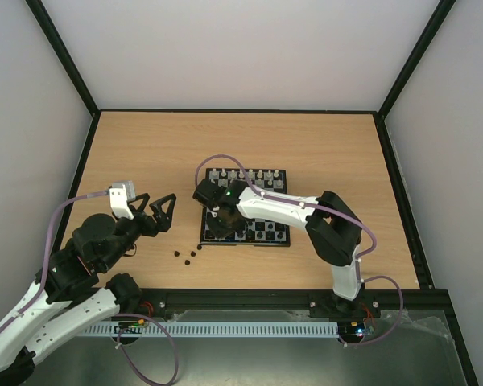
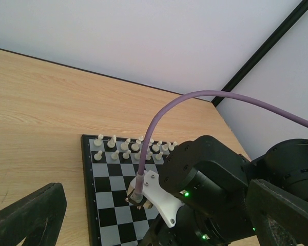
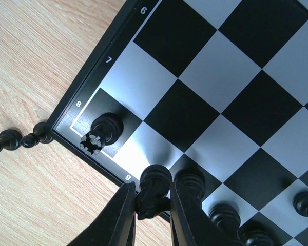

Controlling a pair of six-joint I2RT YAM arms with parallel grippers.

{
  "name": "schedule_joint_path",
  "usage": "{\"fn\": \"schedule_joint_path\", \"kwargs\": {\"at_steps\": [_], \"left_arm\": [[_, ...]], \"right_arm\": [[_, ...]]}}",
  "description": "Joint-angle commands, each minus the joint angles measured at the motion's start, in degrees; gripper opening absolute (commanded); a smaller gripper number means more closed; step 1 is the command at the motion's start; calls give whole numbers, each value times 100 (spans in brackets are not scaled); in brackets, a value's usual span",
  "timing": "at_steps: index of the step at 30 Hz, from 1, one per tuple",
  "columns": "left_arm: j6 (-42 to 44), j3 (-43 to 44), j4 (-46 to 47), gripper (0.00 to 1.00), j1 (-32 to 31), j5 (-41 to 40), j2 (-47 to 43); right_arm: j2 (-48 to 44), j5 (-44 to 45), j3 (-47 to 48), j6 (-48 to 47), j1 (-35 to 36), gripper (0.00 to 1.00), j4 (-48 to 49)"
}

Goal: Set up the chess pieces on the board
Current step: Place the chess piece on the chessboard.

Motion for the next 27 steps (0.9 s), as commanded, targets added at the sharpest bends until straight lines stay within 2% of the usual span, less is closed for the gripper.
{"fn": "schedule_joint_path", "kwargs": {"at_steps": [1, 27], "left_arm": [[64, -28, 19, 99, 16, -57, 19], [69, -17, 19, 99, 16, -101, 38]], "right_arm": [[158, -142, 45, -130, -18, 19, -138], [453, -255, 256, -214, -66, 19, -110]]}}
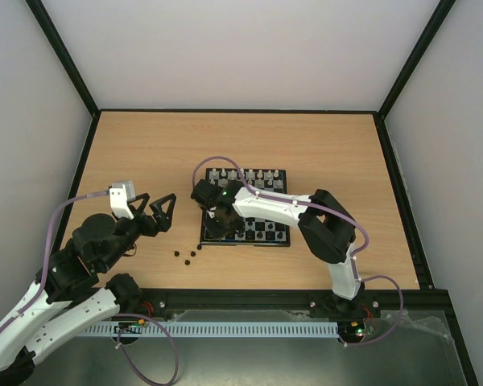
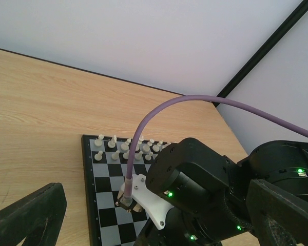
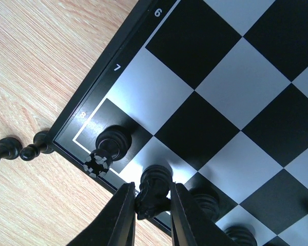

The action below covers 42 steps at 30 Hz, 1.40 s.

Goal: Set up the chess pieces on the board
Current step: Place the chess piece on the chessboard, then pick up the chess piece at the center of the board.

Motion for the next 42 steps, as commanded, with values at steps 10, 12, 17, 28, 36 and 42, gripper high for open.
{"fn": "schedule_joint_path", "kwargs": {"at_steps": [10, 12, 17, 28, 36, 42], "left_arm": [[66, -26, 16, 99, 19, -92, 40], [70, -30, 16, 99, 18, -92, 46], [66, -26, 16, 99, 16, -92, 39], [81, -27, 34, 99, 16, -68, 55], [56, -32, 25, 99, 18, -74, 110], [60, -52, 60, 99, 18, -68, 187]], "right_arm": [[2, -2, 121, -54, -21, 31, -225], [-45, 12, 144, -49, -27, 32, -266], [-226, 62, 177, -32, -26, 34, -358], [-1291, -8, -138, 21, -27, 50, -473], [-2234, -486, -983, 212, 40, 55, -137], [-2293, -440, -1186, 498, 479, 55, 92]]}}
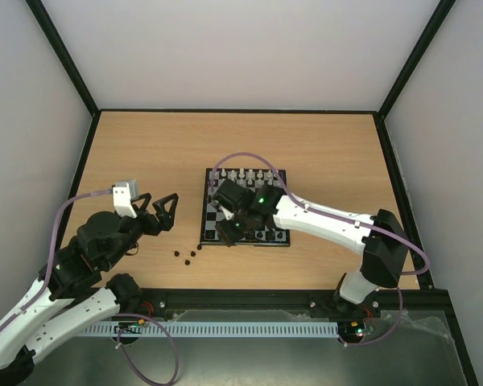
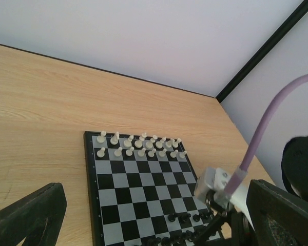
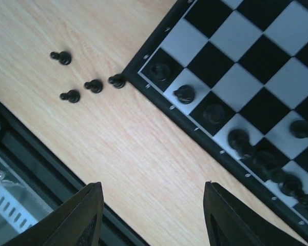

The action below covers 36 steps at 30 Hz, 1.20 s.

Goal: Set up the chess pieces on the board
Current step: Pick up the chess piece at the center of the board.

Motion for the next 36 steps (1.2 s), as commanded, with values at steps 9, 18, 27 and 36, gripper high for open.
{"fn": "schedule_joint_path", "kwargs": {"at_steps": [9, 18, 27, 36], "left_arm": [[16, -14, -15, 99, 19, -51, -358], [94, 213, -232, 99, 18, -38, -593], [85, 179, -255, 99, -28, -26, -839], [34, 180, -298, 99, -186, -132, -857]], "right_arm": [[1087, 180, 638, 483, 655, 45, 116], [2400, 452, 1929, 490, 795, 33, -241], [3091, 893, 2614, 516, 798, 30, -644], [3291, 941, 2631, 542, 806, 26, -681]]}}
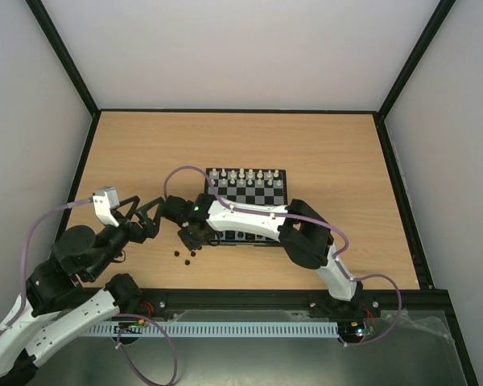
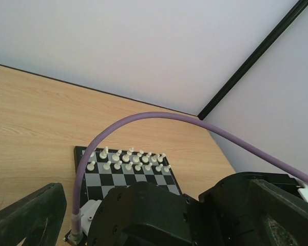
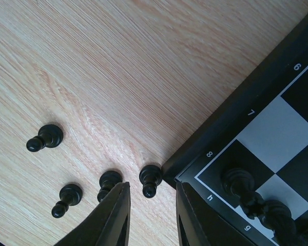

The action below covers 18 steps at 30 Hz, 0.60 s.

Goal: Set up the chess pieces on the board
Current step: Pick up the chess piece at the center of the board.

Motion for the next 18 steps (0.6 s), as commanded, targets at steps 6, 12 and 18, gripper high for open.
{"fn": "schedule_joint_path", "kwargs": {"at_steps": [6, 12, 18], "left_arm": [[16, 89, -82, 99, -137, -182, -42], [-5, 89, -99, 99, -192, -209, -42], [-31, 86, -123, 99, -264, -278, -82]], "right_arm": [[142, -61, -16, 50, 38, 26, -278], [182, -106, -75, 33, 48, 26, -261], [252, -173, -105, 27, 48, 25, -238]]}}
